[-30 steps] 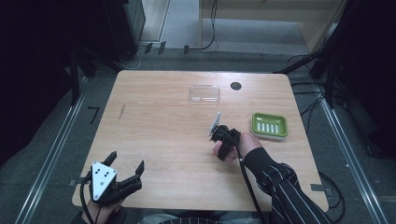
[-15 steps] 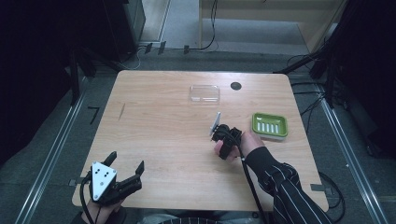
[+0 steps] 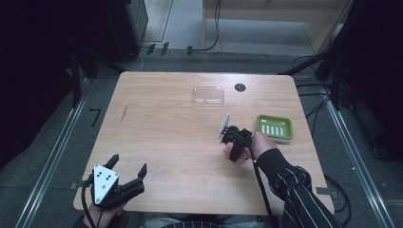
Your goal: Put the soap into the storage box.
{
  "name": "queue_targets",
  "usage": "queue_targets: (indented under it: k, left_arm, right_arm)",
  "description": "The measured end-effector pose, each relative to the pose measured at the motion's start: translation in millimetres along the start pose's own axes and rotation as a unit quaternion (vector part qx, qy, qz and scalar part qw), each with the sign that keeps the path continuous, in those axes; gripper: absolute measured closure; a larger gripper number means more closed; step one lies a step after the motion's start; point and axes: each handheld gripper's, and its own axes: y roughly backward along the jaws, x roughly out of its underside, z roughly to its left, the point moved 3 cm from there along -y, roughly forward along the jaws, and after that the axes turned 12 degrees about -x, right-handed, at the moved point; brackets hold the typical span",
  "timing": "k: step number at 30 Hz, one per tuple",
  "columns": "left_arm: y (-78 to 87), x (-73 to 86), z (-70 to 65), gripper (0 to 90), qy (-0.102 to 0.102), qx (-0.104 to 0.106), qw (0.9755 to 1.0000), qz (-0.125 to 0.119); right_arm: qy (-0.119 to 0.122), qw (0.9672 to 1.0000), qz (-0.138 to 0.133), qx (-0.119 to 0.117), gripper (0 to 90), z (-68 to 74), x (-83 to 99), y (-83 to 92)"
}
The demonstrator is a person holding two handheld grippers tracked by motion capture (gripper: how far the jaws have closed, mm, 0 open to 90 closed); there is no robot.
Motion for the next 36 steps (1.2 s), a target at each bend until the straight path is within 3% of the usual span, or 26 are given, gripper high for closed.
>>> queue_targets:
  k: [36]
  left_arm:
    - [-0.2,0.0,0.6,13.3,0.001,0.000,1.0000,0.000]
  right_arm:
    - [0.016,0.9994,0.029,0.013,38.7,-27.6,47.6,15.3]
